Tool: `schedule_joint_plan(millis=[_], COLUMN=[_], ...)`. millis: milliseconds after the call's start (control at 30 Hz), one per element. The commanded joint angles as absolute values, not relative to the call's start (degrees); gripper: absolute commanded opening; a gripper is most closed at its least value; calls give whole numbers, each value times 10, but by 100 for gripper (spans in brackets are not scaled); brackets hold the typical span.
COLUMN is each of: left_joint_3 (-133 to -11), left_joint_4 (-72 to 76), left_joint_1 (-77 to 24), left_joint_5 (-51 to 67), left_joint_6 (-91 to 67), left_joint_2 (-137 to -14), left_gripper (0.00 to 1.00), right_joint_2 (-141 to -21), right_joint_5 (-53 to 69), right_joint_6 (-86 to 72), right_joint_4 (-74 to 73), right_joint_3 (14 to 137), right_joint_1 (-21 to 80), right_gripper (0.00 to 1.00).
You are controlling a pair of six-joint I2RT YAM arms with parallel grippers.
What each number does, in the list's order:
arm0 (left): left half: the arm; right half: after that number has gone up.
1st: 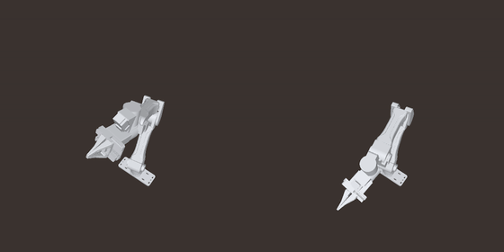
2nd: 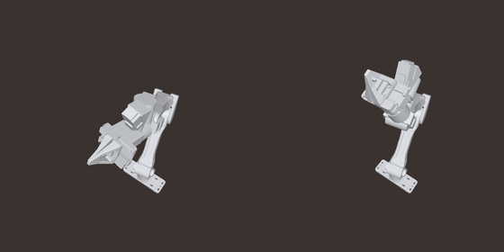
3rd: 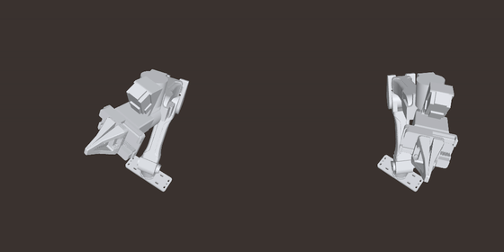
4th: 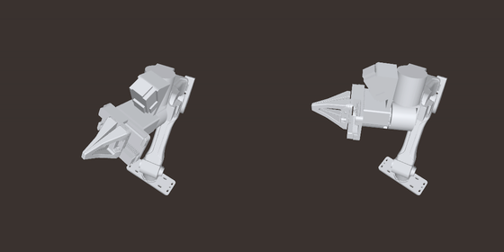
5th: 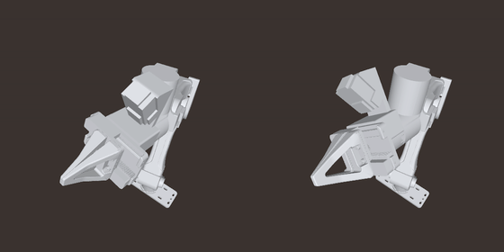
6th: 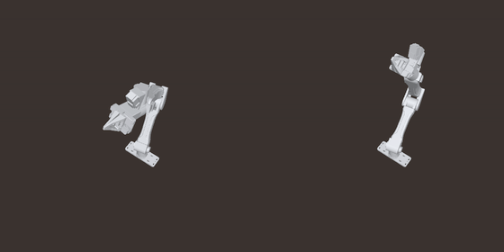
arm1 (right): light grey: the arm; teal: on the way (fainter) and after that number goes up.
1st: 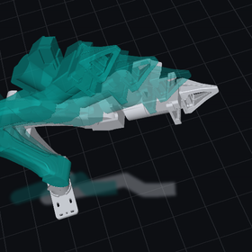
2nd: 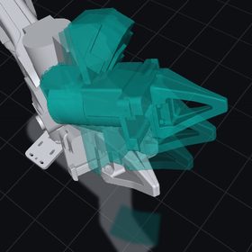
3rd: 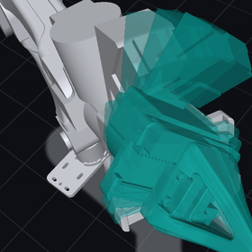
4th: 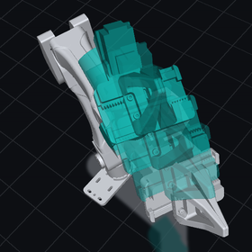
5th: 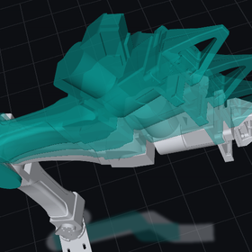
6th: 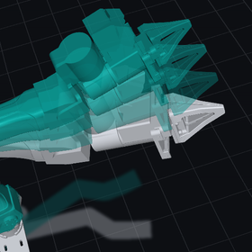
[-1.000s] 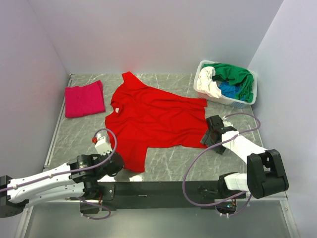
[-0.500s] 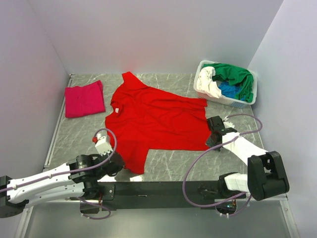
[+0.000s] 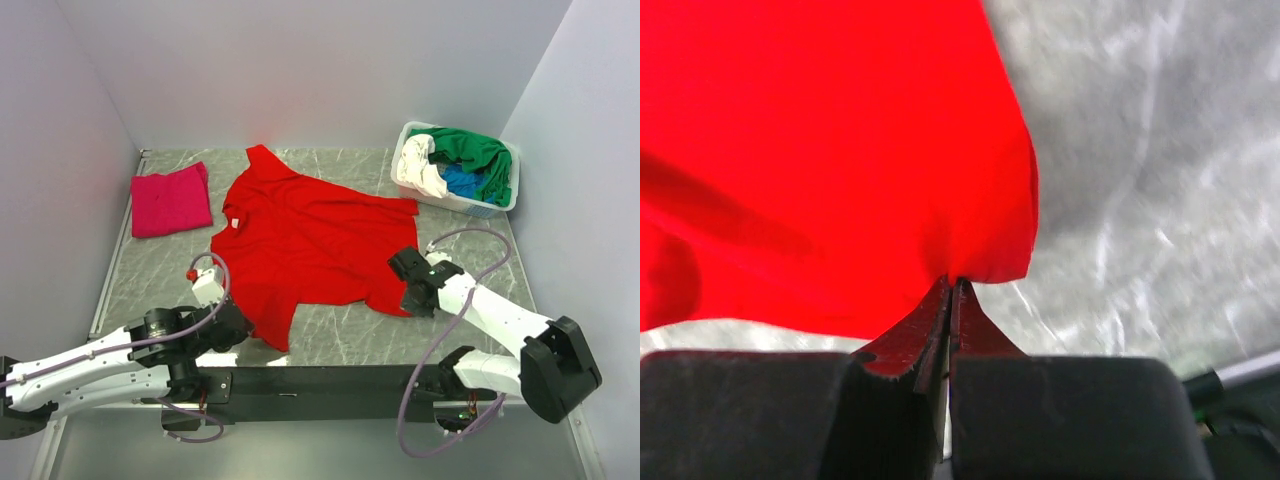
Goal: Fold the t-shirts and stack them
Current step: Flatten the tshirt out
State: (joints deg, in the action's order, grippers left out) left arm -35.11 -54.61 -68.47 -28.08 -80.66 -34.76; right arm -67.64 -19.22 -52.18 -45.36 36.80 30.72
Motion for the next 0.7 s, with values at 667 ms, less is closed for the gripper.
schedule_joint_plan(millis=[667], left_joint_3=[-421], left_joint_4=[-609], left_joint_1=[-687], left_joint_5=[-249], left_joint_6=[-798], left_joint_2=[-255], left_gripper=[1], right_joint_2=[-609], right_joint_5=[-244], right_joint_6=[-689], right_joint_4=[-661], right_joint_3=[404], right_joint_1=[483], right_gripper=[0])
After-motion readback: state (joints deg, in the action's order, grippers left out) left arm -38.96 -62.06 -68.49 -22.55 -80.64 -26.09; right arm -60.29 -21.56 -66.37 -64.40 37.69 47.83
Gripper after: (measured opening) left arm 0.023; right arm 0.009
